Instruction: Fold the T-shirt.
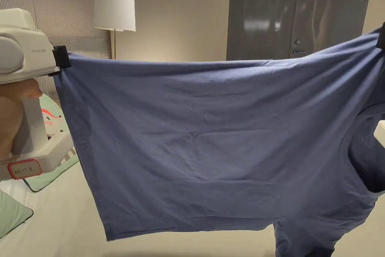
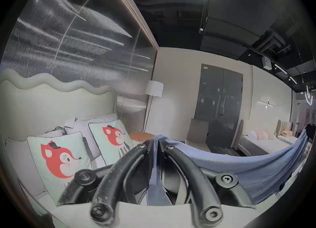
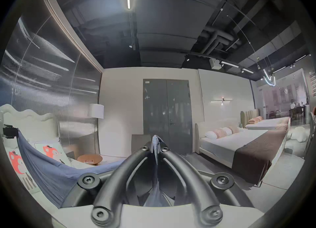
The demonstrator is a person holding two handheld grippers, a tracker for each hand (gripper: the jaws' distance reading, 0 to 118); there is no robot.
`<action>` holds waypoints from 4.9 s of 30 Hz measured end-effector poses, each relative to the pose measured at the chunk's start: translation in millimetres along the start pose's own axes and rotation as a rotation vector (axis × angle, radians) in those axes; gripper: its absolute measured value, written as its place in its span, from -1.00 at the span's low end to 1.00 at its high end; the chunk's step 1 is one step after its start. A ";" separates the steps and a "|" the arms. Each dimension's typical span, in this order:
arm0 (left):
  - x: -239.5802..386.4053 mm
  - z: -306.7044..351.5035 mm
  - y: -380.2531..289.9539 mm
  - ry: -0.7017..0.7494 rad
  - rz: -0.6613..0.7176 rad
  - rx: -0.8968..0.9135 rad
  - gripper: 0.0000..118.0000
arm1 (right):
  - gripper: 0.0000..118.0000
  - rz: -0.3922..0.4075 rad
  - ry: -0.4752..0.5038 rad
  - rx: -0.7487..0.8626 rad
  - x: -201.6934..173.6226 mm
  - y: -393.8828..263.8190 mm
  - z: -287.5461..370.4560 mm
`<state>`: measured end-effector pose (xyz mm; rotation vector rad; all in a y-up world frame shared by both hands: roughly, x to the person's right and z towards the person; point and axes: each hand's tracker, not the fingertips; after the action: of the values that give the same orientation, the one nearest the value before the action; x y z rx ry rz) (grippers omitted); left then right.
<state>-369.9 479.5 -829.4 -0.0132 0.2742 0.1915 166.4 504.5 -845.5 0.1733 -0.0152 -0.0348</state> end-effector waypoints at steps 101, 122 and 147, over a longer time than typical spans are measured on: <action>-206.3 388.5 -381.1 -0.098 -0.185 -0.740 0.81 | -0.99 -0.005 -0.083 -0.582 37.6 -264.4 504.8; -188.5 384.5 -380.7 -0.208 -0.203 -0.752 -0.90 | 0.83 0.054 -0.037 -0.935 57.2 -319.1 506.8; -124.3 234.8 -288.5 -0.186 0.039 -0.614 -0.90 | -0.94 -0.039 -0.027 -0.704 73.9 -274.3 370.1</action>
<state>-369.6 182.3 -573.5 -0.5957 0.0224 0.3080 224.5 168.1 -527.4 -0.5308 -0.0255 -0.0791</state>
